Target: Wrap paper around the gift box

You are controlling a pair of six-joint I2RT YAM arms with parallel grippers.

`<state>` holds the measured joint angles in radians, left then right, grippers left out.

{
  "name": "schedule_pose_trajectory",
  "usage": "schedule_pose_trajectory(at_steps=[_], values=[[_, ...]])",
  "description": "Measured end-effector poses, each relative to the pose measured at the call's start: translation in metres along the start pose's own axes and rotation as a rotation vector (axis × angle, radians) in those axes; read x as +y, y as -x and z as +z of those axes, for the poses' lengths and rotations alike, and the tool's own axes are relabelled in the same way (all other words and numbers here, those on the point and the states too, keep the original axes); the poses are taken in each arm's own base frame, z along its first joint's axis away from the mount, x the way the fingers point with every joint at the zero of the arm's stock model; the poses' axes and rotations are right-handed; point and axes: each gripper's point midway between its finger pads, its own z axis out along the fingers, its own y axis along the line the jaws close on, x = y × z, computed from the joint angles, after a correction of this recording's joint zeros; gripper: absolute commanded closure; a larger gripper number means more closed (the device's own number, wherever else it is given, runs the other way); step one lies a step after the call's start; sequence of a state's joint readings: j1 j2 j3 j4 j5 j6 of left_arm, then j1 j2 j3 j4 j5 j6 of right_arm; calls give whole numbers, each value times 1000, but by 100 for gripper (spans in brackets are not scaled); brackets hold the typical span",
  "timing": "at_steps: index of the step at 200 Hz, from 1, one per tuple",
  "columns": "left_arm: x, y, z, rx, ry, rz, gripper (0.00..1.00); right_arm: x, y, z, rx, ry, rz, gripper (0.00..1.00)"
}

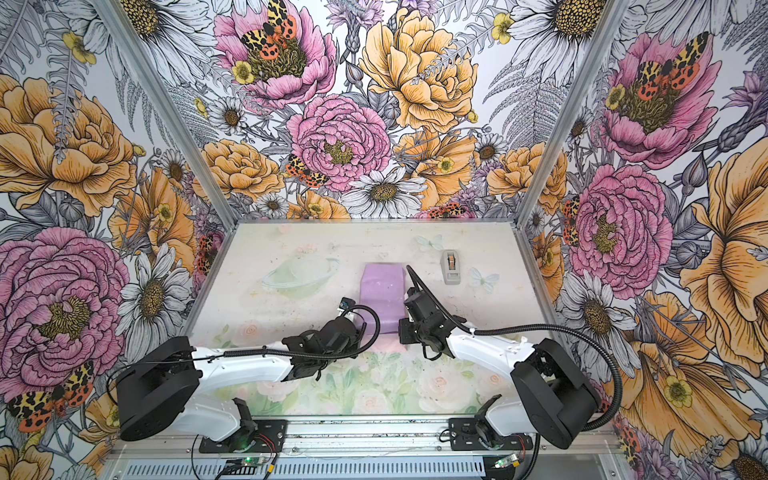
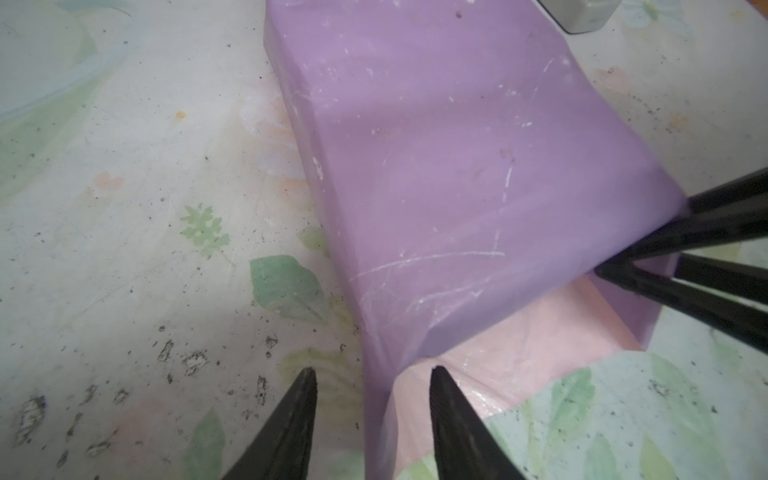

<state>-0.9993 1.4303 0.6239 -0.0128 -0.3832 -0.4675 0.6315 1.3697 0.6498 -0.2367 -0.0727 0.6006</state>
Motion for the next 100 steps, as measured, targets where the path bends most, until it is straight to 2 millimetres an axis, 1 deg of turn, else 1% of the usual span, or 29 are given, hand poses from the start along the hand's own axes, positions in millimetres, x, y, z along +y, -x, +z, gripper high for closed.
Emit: schedule_pose_trajectory(at_steps=[34,65,80,100], values=[[-3,1,2,-3,-13,-4,54,1,2,0,-8,6,0,76],[-4,-6,11,22,2,5,65,4,3,2,-16,16,-1,76],[-2,-10,14,35,10,11,71,4,2,3,-16,19,0,71],[-1,-13,15,43,15,16,78,6,2,1,-15,27,2,61]])
